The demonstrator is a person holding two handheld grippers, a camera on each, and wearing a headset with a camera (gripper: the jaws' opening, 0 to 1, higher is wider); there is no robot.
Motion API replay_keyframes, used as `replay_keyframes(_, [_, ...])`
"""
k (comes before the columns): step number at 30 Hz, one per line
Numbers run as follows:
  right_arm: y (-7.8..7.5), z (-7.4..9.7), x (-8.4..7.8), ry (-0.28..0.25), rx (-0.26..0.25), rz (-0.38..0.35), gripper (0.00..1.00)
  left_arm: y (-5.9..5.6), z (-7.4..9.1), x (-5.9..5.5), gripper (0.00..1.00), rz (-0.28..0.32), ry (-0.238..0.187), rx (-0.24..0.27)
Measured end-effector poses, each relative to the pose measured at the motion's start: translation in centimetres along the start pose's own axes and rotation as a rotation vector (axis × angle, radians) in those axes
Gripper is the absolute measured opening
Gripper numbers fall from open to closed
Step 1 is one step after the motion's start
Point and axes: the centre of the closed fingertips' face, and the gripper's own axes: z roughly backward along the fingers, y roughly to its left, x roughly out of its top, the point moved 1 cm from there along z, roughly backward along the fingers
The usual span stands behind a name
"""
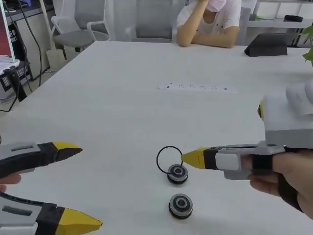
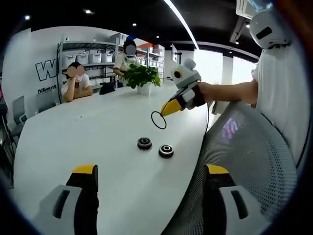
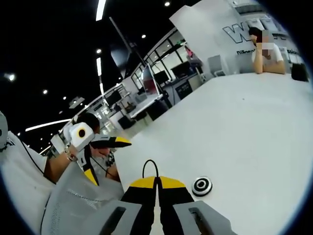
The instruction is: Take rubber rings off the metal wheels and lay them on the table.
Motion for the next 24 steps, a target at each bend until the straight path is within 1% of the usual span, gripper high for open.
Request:
replay_keyframes(2, [0.3,-0.2,0.2,-0.003,0.007,0.003,0.0,-0.1,0.1,-0.4,0.87,0.005,0.01,0.009])
replay_keyframes(4, [0.6,-0.4,0.3,-0.008,0.018,0.01,0.0,-0.2,0.0,-0.7,0.86,0.021,0.004,0.025])
replay_keyframes(7, [1.0,-0.6,0.5,-0.013,0.028,0.014,0.0,-0.9,-0.5,-1.2,0.86,0.043,-0.002,0.012])
replay_keyframes(11, [1.6,-1.0,0.6,-0.014,0.049,0.017,0.0,-1.4,-1.0,-2.1,0.86,0.048,0.028,0.007])
replay_keyframes(13, [1.9,-1.2,0.5,-0.007,0.057,0.021,0.0,-1.4,-1.0,-2.2,0.86,0.045,0.035,0.005])
replay_keyframes(18, [2.6,-1.8,0.4,-0.008,0.079,0.036,0.0,-1.4,-1.0,-2.0,0.86,0.048,0.029,0.006])
replay_keyframes(22, [2.9,-2.6,0.0,-0.007,0.089,0.065,0.0,-1.6,-1.1,-2.1,0.86,0.063,0.025,0.003])
replay_keyframes(24, [3.0,-3.1,-0.4,0.003,0.101,0.077,0.0,-1.6,-1.1,-2.1,0.86,0.065,0.027,0.007])
